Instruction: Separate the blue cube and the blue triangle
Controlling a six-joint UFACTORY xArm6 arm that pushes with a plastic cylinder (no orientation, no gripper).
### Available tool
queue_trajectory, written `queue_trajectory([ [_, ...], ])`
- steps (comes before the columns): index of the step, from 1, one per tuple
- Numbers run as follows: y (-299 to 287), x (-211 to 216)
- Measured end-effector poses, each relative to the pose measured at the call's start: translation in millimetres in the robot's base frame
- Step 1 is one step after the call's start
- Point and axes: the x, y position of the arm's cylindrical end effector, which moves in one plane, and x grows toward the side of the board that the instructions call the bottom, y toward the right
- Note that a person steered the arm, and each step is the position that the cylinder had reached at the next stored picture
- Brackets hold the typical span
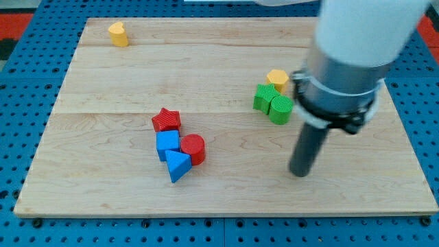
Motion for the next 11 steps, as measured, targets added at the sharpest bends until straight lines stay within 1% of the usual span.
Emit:
queue_trajectory([
  [1, -46, 21],
  [2, -53, 55],
  [3, -51, 59],
  [4, -68, 59],
  [5, -122, 60],
  [6, -149, 55],
  [7, -174, 29],
  [8, -220, 28],
  [10, -192, -18],
  [11, -167, -21],
])
